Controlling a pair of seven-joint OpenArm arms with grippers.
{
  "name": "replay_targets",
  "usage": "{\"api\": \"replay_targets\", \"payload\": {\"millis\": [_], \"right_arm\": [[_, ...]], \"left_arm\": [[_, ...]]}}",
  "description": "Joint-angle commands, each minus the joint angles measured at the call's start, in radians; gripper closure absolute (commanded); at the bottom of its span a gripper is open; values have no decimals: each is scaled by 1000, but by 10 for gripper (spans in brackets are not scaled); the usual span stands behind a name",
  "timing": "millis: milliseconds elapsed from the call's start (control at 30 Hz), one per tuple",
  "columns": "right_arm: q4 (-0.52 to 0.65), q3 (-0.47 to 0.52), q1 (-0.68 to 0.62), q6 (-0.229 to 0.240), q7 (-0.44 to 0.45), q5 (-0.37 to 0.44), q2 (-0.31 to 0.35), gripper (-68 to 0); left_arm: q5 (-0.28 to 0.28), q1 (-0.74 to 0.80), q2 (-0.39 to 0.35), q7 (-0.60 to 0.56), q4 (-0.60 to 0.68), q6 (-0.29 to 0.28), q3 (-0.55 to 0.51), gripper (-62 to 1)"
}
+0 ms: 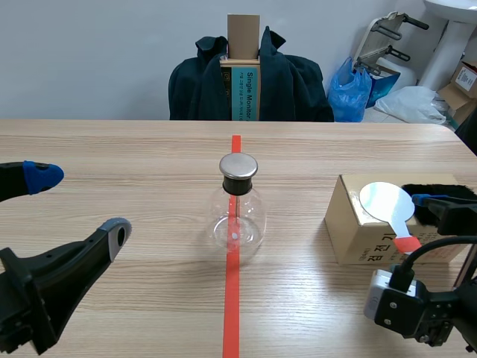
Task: Do the electroscope experiment.
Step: 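Pick up the white charging plate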
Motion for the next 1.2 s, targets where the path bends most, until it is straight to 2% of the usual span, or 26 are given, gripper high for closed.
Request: {"api": "replay_targets", "payload": {"millis": [0, 267, 433, 567, 733, 867, 1100, 1167], "right_arm": [[18, 8, 7, -11, 0, -1, 14, -620], [18, 8, 7, -11, 0, -1, 14, -299], [18, 8, 7, -12, 0, -1, 14, -119], [18, 8, 7, -12, 0, -1, 14, -6], [19, 8, 7, -23, 1, 0, 14, -7], [35, 15, 7, -96, 3, 35, 17, -7], [189, 88, -15, -117, 9, 114, 20, -7], [253, 116, -38, -149, 9, 144, 20, -7]], "left_arm": [[-7, 2, 5, -14, 8, -2, 6, -623], [-7, 2, 5, -14, 8, -2, 6, -623], [-7, 2, 5, -14, 8, -2, 6, -623], [-7, 2, 5, -14, 8, -2, 6, -623], [-7, 2, 5, -14, 8, -2, 6, -623], [-7, 2, 5, -14, 8, -2, 6, -623], [-7, 2, 5, -14, 8, -2, 6, -623], [-7, 2, 5, -14, 8, -2, 6, -623]]}}
